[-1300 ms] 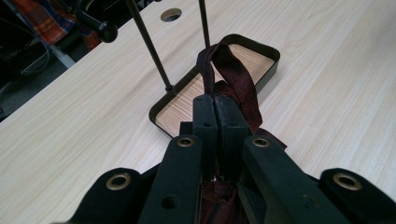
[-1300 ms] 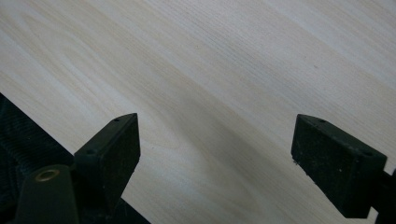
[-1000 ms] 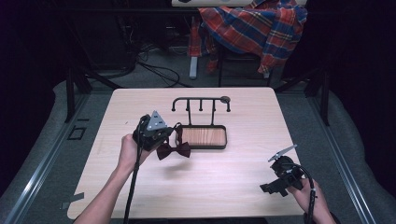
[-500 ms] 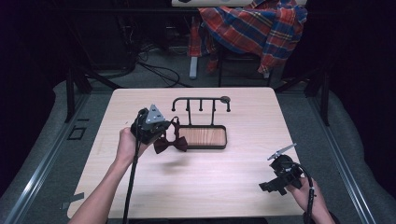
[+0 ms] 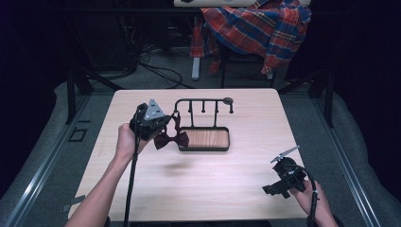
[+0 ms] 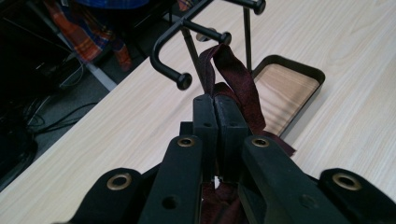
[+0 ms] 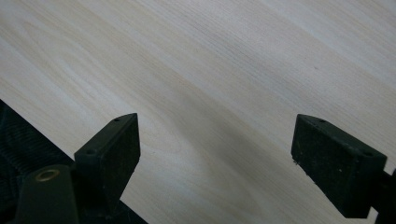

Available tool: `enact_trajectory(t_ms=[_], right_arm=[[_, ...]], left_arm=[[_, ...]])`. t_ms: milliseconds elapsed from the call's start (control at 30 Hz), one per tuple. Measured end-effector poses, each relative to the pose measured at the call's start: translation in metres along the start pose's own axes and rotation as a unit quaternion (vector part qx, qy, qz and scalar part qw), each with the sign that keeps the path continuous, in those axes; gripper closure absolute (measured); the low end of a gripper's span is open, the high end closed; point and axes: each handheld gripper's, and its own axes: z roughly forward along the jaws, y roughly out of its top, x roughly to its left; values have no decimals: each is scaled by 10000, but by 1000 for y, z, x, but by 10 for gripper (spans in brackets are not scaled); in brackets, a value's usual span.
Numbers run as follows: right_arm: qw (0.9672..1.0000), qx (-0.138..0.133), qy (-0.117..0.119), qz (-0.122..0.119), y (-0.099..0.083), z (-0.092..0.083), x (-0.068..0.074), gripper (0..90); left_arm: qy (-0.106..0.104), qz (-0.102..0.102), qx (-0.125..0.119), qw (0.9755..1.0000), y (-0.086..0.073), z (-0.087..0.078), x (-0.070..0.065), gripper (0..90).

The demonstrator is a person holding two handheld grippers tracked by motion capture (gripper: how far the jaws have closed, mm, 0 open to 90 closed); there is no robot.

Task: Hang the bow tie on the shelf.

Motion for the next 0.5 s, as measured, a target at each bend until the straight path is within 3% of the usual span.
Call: enact_trajectory(t_ms=[100,133,267,400,433,500], right_arm=[[9999,102,-73,-45,0,0,0,154],[10000,-17,-2,44,-1,1,0,155],[10000,35,10,2,-2,-1,-1,154],[9999,98,26,-83,-2,-1,-1,154],[10000,-58,55,37,-3,1,1,154],[10000,26,71,-52,-3,0,0,154]], left_arm=[[8,-1,-21,10000,2,0,1,886],[6,-4,-35,10000,5,-1,4,886],[14,-77,-79,9999,10,-1,6,886],[38,-40,-18,10000,15,2,8,886],[38,-40,-18,10000,15,2,8,886],[51,-34,39,10000,18,5,10,886]])
